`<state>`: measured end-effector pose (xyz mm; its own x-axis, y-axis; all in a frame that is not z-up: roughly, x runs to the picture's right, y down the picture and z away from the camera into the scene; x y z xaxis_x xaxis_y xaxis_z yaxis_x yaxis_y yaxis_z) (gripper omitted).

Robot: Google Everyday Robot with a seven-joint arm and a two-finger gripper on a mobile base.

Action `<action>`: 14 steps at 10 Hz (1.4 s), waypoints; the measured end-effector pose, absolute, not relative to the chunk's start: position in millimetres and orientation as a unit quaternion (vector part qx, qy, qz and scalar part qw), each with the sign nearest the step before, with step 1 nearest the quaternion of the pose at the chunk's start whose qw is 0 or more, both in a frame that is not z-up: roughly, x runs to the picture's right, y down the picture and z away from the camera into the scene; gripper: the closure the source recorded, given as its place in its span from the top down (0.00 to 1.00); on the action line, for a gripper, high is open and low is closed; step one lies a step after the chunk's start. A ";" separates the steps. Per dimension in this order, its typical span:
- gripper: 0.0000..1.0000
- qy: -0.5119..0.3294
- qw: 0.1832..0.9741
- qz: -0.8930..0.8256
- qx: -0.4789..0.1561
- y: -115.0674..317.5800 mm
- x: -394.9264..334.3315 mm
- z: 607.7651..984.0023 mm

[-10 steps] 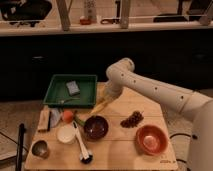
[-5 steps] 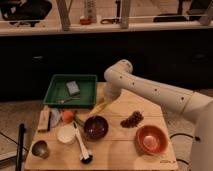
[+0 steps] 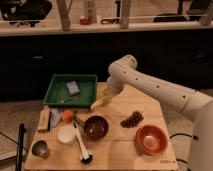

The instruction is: Place banana in plastic cup

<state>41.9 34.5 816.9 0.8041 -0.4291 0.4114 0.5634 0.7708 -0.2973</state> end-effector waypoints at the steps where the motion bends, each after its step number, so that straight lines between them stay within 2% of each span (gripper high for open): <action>1: 0.01 -0.162 0.927 -0.268 -0.207 34.5 41.9 816.9; 6: 0.01 -0.167 0.938 -0.229 -0.199 4.0 56.4 841.0; 14: 0.01 -0.158 0.957 -0.163 -0.182 -5.5 70.8 861.3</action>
<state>70.8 -5.5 861.3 0.8970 -0.2535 0.3621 0.3689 0.8807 -0.2972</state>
